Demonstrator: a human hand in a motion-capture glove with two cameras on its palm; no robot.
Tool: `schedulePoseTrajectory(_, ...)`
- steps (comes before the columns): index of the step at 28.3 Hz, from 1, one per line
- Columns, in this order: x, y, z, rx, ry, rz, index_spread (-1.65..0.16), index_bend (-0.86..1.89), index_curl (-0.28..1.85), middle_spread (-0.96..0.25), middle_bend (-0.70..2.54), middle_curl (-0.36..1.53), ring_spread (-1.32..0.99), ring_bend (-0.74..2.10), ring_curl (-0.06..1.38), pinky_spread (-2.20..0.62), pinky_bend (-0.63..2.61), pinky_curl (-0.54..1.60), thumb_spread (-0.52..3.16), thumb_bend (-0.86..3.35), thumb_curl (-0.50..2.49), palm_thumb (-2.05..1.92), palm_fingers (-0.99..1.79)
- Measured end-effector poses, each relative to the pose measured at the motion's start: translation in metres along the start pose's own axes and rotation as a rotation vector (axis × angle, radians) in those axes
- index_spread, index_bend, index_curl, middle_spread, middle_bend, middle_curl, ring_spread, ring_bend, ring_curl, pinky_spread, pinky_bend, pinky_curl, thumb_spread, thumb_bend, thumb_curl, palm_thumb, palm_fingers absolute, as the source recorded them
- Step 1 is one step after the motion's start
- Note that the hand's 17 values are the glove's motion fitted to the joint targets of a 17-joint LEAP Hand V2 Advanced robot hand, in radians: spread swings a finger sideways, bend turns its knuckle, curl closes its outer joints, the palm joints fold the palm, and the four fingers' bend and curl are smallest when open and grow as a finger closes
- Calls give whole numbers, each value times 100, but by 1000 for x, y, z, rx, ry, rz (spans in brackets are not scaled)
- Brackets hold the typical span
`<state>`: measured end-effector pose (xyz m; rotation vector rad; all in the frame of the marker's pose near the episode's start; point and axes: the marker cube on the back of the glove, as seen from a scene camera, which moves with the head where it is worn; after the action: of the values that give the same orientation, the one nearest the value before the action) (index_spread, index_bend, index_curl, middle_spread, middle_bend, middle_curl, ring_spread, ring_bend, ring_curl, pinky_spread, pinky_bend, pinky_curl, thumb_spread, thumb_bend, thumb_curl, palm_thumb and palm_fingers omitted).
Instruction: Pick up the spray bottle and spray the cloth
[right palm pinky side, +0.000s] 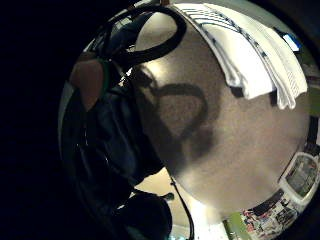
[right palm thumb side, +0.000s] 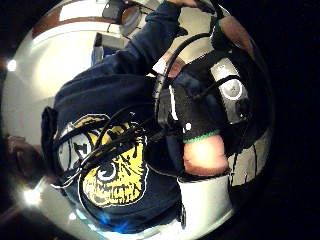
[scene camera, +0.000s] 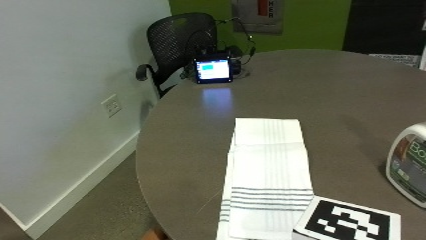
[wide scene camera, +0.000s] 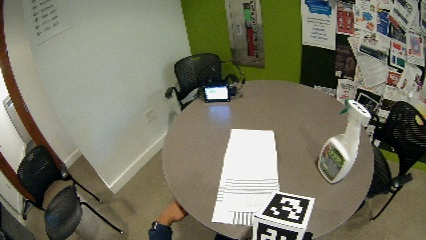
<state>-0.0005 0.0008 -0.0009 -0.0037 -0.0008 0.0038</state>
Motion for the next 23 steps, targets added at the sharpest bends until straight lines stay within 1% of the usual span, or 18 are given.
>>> schedulePoseTrajectory(1, 0, 0, 0, 1, 0, 0, -17, 21, 7, -3, 32, 10, -8, 42, 12, 4, 32, 8, 43, 27, 9, 41, 95)
schedulePoseTrajectory(4, 0, 0, -1, 9, 4, 3, -23, 18, 13, -5, 33, 15, -10, 44, 17, 5, 32, 13, 64, 30, 12, 45, 94)
schedulePoseTrajectory(9, 1, 2, -2, 22, 10, 9, -27, 16, 19, -6, 32, 20, -13, 44, 24, 6, 30, 19, 88, 30, 17, 48, 92)
schedulePoseTrajectory(15, 2, 2, -1, 37, 10, 6, -30, 14, 22, -6, 31, 25, -14, 43, 27, 6, 28, 22, 104, 27, 21, 49, 91)
schedulePoseTrajectory(23, 1, -1, 0, 38, -1, -5, -31, 14, 25, -6, 28, 28, -15, 41, 29, 7, 26, 25, 116, 23, 25, 51, 91)
